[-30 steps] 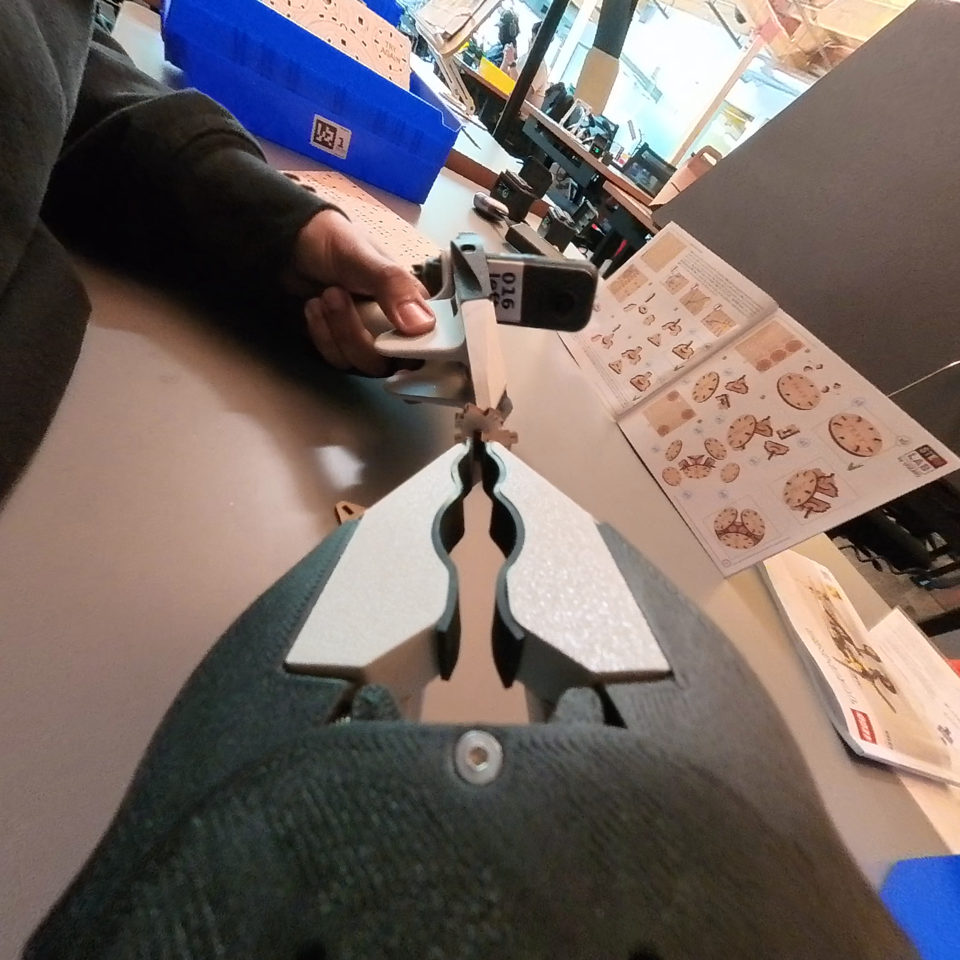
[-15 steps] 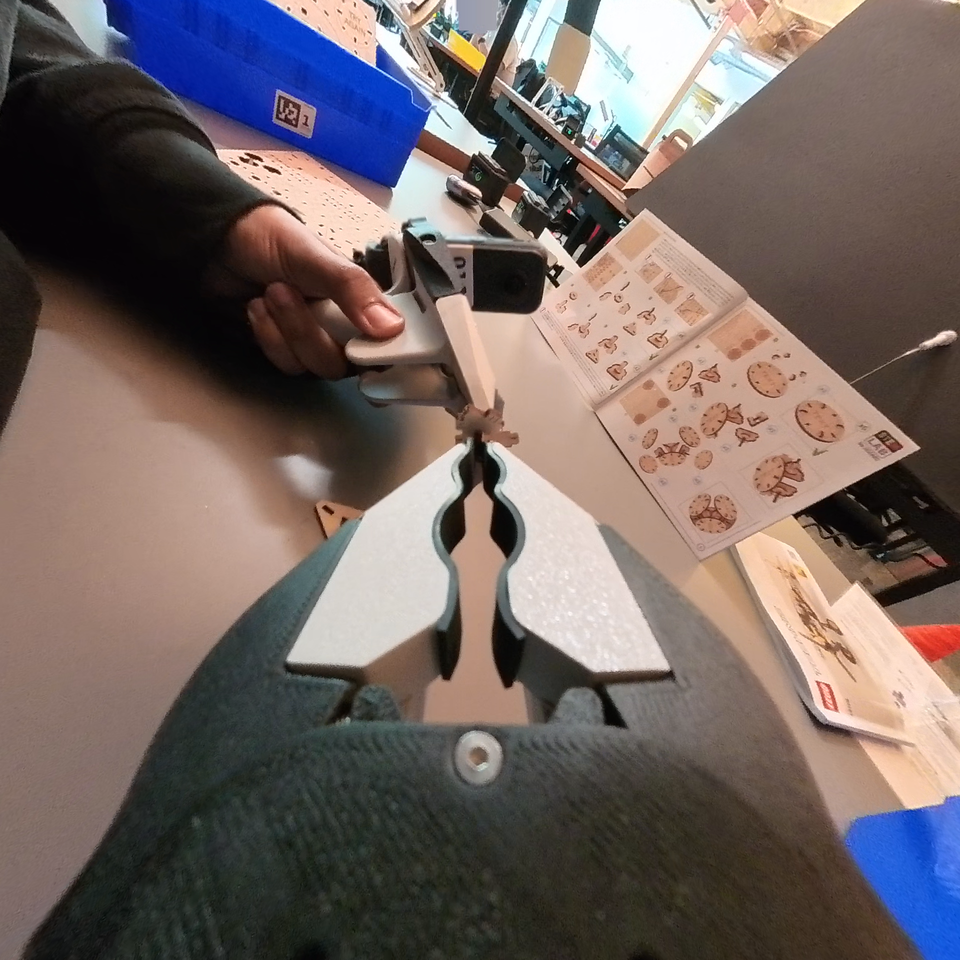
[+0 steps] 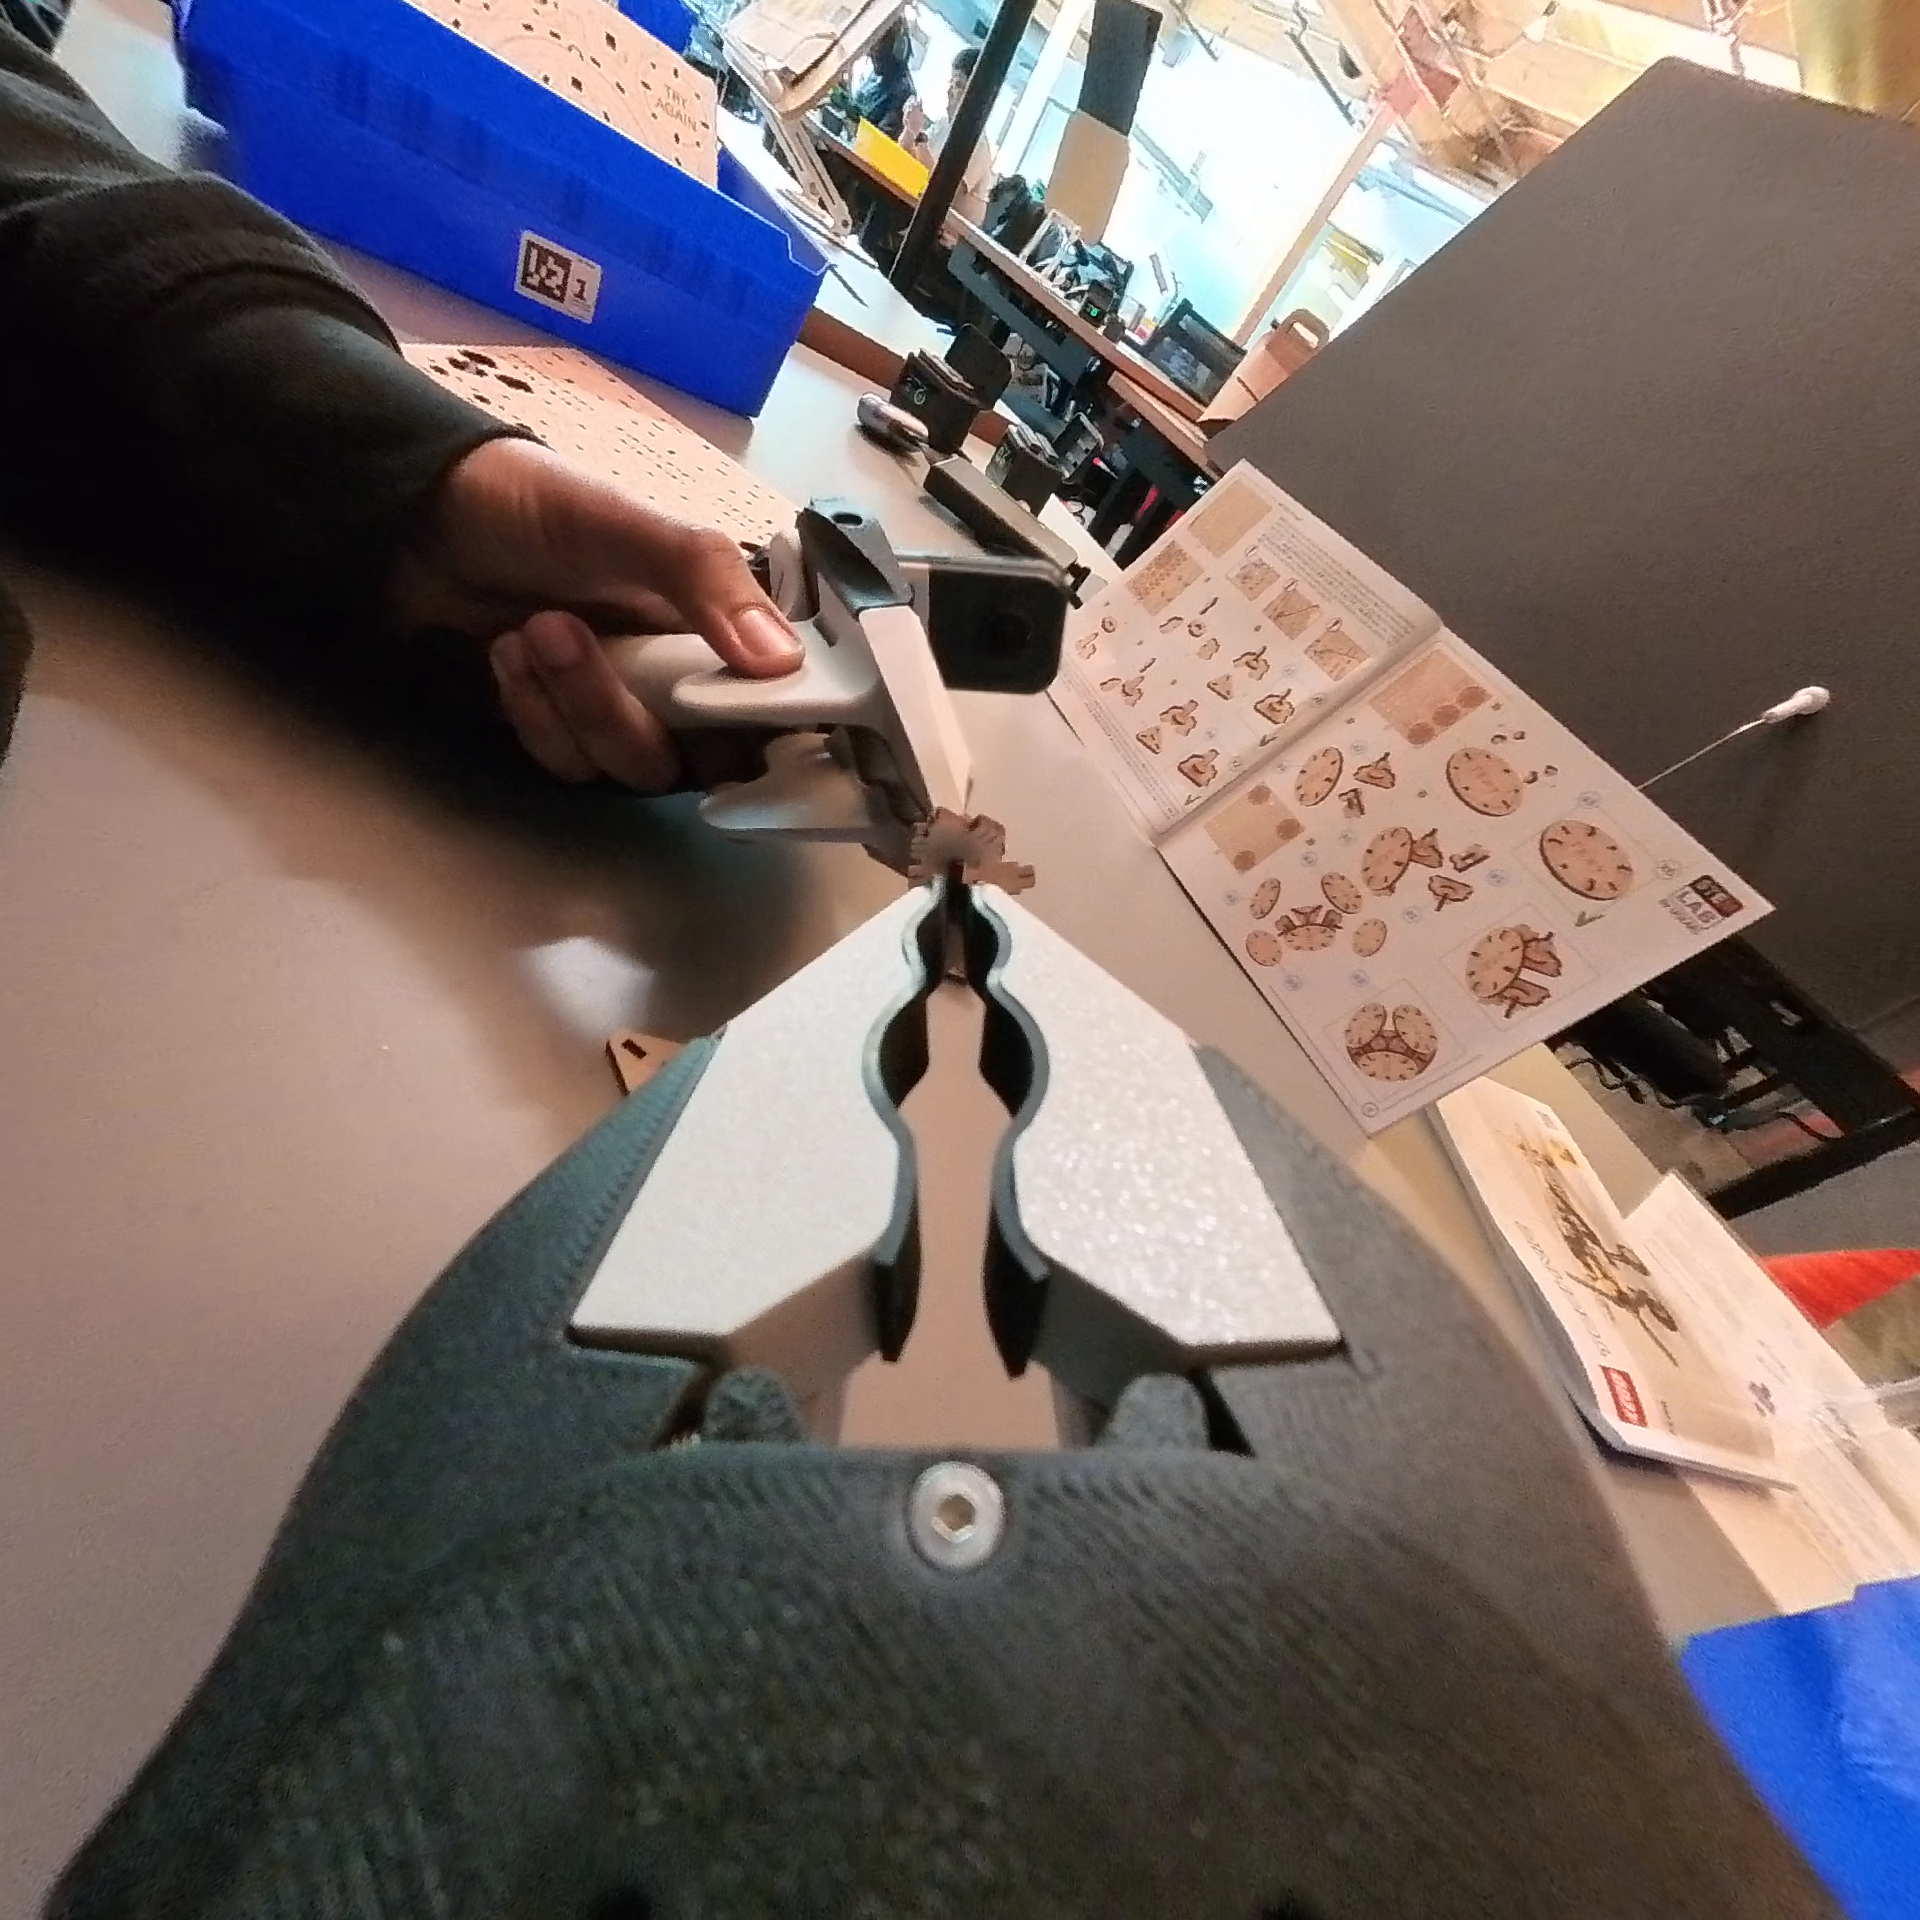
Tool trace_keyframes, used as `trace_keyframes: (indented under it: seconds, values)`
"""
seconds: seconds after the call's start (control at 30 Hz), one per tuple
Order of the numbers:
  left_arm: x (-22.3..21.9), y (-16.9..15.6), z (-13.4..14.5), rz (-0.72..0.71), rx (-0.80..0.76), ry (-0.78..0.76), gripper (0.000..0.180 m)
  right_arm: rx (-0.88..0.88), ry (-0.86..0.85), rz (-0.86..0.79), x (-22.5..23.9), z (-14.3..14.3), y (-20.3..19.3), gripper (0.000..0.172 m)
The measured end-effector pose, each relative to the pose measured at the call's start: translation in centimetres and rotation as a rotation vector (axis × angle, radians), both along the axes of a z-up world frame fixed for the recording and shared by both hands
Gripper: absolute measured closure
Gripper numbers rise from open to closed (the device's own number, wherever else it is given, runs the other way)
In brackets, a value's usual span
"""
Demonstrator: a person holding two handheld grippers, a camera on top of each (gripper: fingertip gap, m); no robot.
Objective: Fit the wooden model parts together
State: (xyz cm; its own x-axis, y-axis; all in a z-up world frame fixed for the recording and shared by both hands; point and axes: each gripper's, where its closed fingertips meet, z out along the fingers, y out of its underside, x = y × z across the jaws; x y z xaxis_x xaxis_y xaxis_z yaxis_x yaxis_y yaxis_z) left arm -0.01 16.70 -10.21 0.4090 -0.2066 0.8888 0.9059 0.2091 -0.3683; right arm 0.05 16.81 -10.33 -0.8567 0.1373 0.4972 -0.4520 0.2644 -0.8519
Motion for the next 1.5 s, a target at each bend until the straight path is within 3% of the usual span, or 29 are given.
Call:
trace_keyframes:
  seconds: [0.33,0.87,1.33,1.5]
  values:
    - [-0.3,-0.2,-0.3,0.011,0.001,-0.041,0.178,0.011,-0.019,0.000,-0.1,-0.3,-0.1,0.171]
    - [-0.9,-0.1,0.0,0.172,0.035,-0.060,0.178,-0.006,-0.080,-0.076,-0.9,0.1,-0.1,0.172]
    - [-1.2,-0.3,-0.1,0.148,0.046,-0.068,0.180,-0.018,-0.129,-0.084,-1.1,0.0,-0.3,0.172]
    - [-0.7,0.2,0.1,0.093,0.056,-0.059,0.156,-0.039,-0.103,-0.072,-1.2,0.4,0.0,0.172]
